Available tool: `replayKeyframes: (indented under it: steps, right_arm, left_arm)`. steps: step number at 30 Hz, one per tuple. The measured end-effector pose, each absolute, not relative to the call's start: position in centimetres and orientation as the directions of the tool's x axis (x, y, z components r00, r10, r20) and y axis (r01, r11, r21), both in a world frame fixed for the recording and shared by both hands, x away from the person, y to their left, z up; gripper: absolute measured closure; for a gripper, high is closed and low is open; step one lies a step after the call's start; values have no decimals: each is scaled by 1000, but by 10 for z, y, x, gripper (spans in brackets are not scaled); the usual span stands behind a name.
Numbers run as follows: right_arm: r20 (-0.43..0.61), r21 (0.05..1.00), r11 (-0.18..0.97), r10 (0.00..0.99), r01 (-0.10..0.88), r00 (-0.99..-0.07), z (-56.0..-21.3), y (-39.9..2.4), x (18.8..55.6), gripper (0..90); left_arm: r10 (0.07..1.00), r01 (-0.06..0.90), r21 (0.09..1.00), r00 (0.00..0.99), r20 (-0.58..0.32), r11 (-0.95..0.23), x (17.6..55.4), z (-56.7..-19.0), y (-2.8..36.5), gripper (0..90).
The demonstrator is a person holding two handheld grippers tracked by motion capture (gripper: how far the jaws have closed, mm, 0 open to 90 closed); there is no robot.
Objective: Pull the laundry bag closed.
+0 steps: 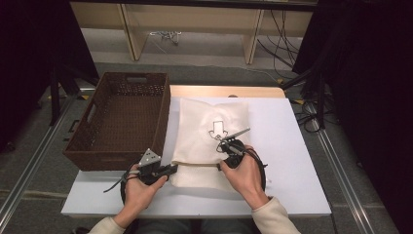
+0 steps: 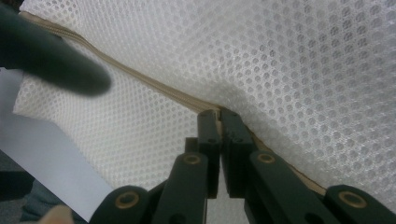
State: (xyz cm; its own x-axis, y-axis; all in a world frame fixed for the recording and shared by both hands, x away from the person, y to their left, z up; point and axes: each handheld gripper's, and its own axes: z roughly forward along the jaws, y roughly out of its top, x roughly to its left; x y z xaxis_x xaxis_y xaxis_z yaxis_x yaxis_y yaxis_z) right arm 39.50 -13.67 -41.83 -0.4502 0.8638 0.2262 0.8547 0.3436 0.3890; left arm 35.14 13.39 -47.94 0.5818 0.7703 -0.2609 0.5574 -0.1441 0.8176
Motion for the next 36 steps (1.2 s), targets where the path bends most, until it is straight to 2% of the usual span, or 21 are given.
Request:
replayKeyframes:
  steps: [6,11,21,25,29,31,36]
  right_arm:
    - [220,395,352,861,848,-459,-419,-138,396,886]
    - [238,357,319,877,878,-416,-417,-136,393,886]
    - [221,391,341,867,855,-447,-419,-139,395,887]
    - [242,354,311,881,882,-407,-417,-138,393,886]
    - [213,399,356,860,845,-463,-419,-141,396,886]
    - [237,354,312,882,882,-407,-417,-138,393,886]
    - [237,357,314,881,880,-410,-416,-140,394,886]
  left_arm:
    - [769,558,817,582,-264,-142,352,-479,134,851]
    - [771,559,816,581,-261,-145,351,-479,135,851]
    - [767,556,818,587,-259,-150,352,-479,135,851]
    - [767,555,818,587,-258,-149,352,-479,135,851]
    - [767,555,819,587,-258,-149,352,-478,135,851]
    - [771,563,815,576,-269,-136,352,-479,135,851]
    - [773,564,816,571,-275,-127,352,-479,134,851]
